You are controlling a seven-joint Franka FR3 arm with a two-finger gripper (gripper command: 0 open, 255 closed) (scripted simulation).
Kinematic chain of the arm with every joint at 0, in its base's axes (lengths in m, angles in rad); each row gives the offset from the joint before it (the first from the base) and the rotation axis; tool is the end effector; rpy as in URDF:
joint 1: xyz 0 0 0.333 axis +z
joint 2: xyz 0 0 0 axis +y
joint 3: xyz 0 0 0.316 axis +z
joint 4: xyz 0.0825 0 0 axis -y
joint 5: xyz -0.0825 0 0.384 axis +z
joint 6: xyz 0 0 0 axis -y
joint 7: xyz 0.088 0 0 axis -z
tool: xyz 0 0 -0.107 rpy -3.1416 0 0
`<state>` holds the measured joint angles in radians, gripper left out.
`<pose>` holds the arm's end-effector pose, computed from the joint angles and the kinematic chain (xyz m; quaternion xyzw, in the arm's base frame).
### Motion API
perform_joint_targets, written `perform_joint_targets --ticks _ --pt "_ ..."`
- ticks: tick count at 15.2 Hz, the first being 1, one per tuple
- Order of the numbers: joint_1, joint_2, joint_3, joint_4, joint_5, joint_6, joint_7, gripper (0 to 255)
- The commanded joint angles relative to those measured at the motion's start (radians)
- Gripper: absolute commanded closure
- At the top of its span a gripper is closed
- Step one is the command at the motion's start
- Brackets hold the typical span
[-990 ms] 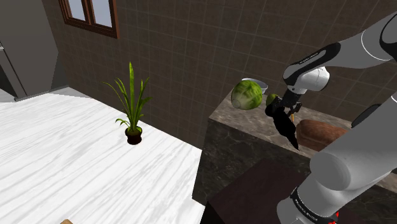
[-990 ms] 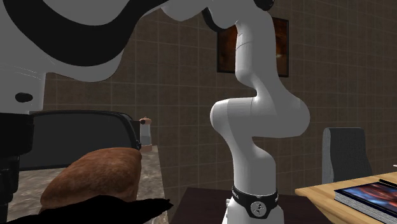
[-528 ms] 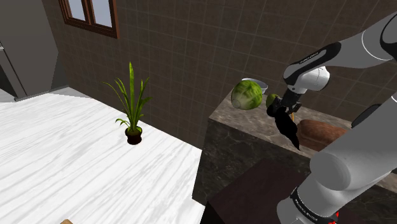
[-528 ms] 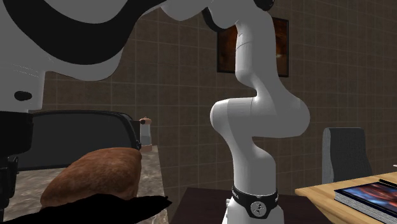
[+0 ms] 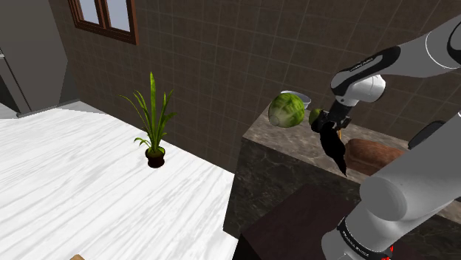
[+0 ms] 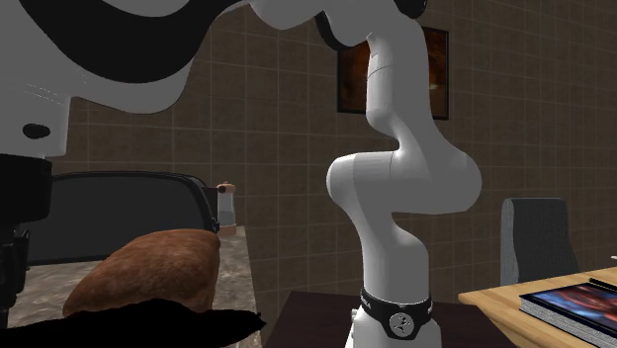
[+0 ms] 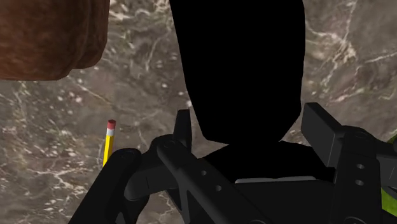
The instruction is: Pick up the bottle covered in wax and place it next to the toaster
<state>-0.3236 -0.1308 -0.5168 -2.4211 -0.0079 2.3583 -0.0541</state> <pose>0.3199 -0.3570 0.3571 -0.9244 0.3794 -0.0358 0.0155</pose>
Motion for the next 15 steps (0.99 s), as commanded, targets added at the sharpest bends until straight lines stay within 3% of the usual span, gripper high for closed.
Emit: perform_joint_targets --ticks 1,15 --pt "-0.003 -0.021 0.004 0.010 -0.014 -0.029 0.012 255" --pt "-0.012 -0.124 0.032 0.116 -0.064 -0.228 0.059 255"
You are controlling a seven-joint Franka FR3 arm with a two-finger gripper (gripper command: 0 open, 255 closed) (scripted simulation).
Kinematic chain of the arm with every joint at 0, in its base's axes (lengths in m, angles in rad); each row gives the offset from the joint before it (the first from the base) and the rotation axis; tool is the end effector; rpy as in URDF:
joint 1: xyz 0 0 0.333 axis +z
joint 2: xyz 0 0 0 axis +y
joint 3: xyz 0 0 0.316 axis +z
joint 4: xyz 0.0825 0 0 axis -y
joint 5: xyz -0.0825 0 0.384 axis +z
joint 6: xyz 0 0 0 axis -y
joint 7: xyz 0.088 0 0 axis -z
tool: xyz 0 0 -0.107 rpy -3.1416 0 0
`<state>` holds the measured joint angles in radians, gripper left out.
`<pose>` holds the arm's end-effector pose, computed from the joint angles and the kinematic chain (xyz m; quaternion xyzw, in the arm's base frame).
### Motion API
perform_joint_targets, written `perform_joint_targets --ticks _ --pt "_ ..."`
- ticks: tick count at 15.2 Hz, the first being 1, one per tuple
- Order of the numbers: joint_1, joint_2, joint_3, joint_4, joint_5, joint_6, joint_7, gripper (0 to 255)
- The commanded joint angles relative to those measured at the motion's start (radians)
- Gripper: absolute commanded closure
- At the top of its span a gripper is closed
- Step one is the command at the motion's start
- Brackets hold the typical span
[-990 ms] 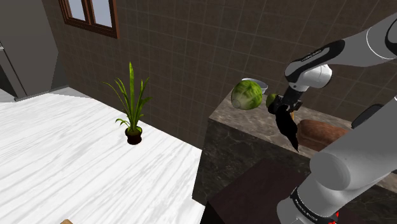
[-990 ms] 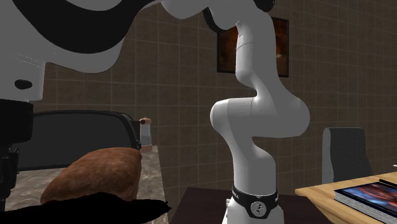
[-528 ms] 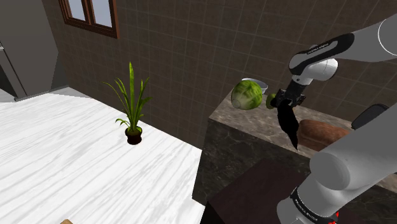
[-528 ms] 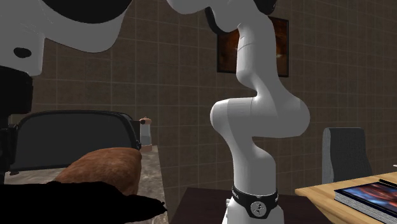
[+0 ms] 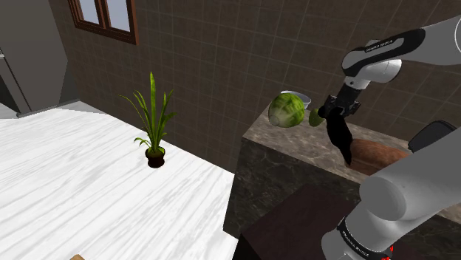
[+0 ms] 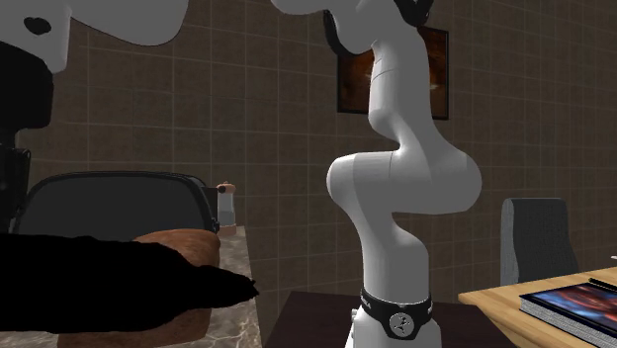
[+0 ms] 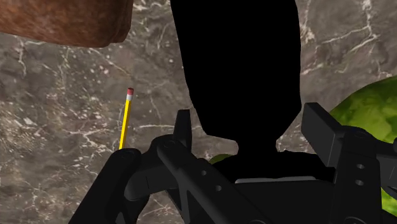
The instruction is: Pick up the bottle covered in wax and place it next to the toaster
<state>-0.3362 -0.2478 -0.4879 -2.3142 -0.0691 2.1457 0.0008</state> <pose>0.3190 -0.3574 0.4356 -0.9244 0.3795 -0.0356 0.0153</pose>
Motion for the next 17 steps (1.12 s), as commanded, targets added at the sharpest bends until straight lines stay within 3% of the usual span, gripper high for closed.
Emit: perform_joint_targets --ticks 1,17 --pt "0.000 -0.013 0.006 0.018 -0.004 -0.030 0.007 255" --pt "0.002 -0.062 0.032 0.192 -0.015 -0.249 0.028 255"
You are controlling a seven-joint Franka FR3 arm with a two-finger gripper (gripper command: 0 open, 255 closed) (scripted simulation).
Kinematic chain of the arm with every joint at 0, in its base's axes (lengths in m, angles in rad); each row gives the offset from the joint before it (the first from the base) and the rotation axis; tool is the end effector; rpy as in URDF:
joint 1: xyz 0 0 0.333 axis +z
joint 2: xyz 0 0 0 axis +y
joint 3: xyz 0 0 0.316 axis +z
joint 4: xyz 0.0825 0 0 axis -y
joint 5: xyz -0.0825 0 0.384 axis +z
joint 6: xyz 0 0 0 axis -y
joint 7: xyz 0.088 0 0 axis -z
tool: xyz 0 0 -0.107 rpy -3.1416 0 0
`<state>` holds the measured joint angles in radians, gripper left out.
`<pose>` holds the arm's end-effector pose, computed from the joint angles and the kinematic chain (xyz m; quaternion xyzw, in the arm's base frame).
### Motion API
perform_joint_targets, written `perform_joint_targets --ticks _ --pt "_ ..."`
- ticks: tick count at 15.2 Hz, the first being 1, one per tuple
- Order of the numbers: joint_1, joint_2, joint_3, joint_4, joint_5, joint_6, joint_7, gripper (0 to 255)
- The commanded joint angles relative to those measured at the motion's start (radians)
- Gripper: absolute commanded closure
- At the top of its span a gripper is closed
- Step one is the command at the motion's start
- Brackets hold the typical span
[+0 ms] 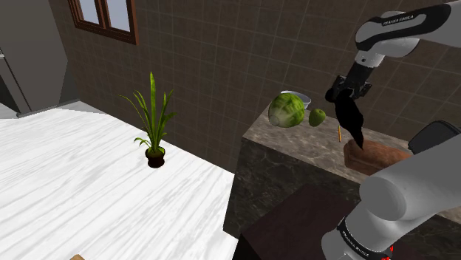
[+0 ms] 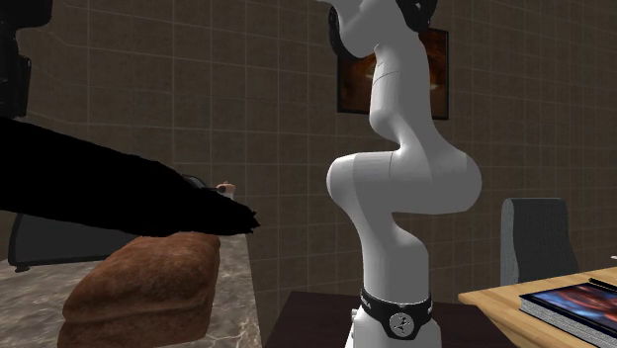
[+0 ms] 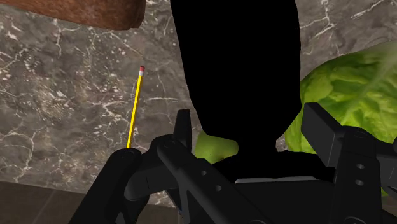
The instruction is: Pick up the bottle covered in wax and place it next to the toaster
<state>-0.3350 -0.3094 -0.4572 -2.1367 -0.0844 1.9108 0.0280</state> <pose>0.3192 -0.3566 0.5256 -0.9244 0.3794 -0.0355 0.0153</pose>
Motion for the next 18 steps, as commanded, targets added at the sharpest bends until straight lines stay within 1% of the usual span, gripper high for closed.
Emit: perform_joint_targets --ticks 1,18 --pt "0.001 -0.002 0.003 0.027 0.001 -0.028 0.001 255" --pt "0.011 0.017 0.015 0.273 0.015 -0.256 0.002 255"
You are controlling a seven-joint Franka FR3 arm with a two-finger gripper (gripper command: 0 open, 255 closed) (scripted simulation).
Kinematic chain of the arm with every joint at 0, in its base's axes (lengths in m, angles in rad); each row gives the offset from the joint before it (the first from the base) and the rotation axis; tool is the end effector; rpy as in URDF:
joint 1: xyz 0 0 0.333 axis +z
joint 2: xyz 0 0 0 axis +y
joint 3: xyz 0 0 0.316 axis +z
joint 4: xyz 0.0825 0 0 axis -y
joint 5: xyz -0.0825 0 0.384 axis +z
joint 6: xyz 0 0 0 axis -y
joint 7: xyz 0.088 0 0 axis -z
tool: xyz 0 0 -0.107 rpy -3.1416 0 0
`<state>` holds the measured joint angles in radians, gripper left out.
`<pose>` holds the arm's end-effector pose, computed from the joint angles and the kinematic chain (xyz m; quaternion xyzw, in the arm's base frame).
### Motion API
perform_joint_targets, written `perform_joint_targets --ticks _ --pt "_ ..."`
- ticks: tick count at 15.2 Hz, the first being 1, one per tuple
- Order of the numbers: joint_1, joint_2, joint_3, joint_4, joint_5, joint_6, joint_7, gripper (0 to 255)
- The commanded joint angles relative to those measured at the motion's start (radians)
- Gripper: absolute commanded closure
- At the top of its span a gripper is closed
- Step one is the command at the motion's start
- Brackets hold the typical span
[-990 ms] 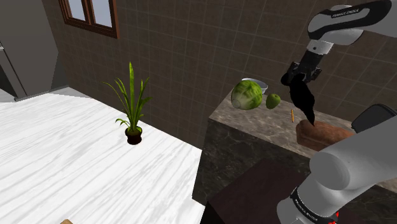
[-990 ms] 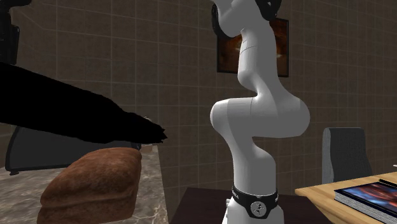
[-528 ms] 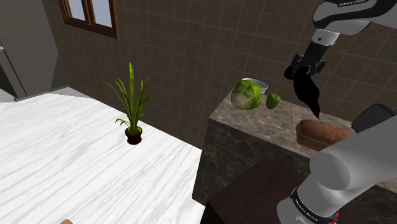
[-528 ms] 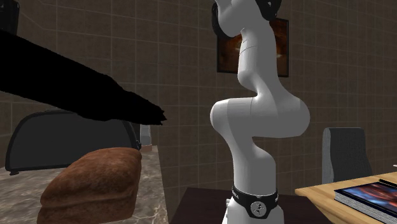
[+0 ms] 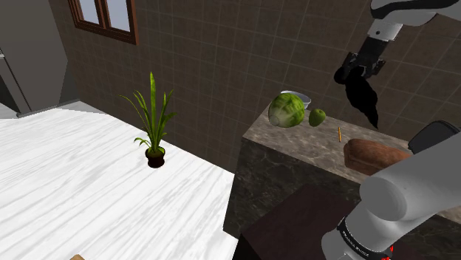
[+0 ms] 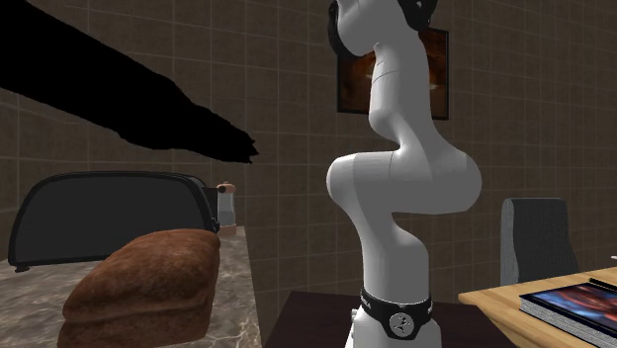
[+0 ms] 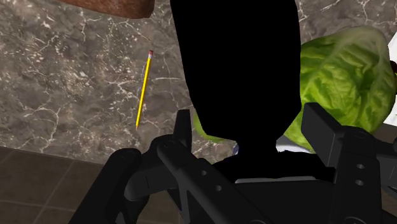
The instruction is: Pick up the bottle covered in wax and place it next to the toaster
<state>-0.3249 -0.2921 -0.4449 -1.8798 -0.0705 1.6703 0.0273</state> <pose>0.3193 -0.3581 0.6203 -0.9244 0.3794 -0.0356 0.0153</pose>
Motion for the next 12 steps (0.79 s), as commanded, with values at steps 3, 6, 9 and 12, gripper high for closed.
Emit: perform_joint_targets --ticks 3,6,9,12 --pt "0.003 0.009 0.002 0.060 0.005 -0.051 0.001 255" --pt "-0.016 0.074 -0.060 0.126 0.024 -0.057 -0.086 255" --pt "-0.040 0.153 -0.123 0.206 0.059 -0.068 -0.178 255" --pt "-0.073 0.249 -0.185 0.300 0.112 -0.086 -0.276 255"
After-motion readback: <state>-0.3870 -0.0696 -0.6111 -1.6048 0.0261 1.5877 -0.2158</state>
